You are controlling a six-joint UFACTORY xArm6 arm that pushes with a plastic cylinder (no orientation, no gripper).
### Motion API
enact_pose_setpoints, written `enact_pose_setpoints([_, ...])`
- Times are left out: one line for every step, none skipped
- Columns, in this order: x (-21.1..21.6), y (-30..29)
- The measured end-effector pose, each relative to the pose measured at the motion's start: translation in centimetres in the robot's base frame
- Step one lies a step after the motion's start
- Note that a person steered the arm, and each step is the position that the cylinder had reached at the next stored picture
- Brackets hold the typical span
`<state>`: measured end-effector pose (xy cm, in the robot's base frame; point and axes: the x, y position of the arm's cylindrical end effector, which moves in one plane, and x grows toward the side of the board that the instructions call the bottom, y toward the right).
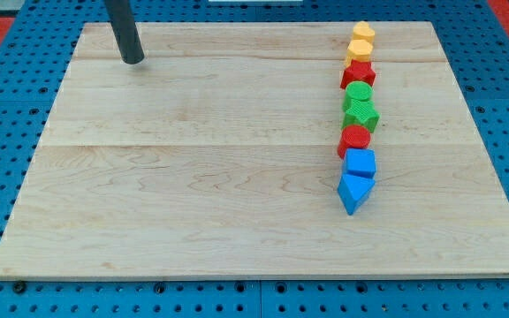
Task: Move the line of blocks towards down
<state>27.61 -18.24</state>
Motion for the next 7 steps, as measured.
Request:
enact_pose_setpoints([-1.9,3.8])
enact_pose_setpoints([-4.7,8.9])
enact_pose_setpoints([-5.3,8.9])
enact_pose_setpoints([-7.1,14.2])
enact_pose_setpoints([-8.4,19.2])
enact_pose_setpoints([-8.3,24.3])
enact_pose_setpoints([-8.3,27.2])
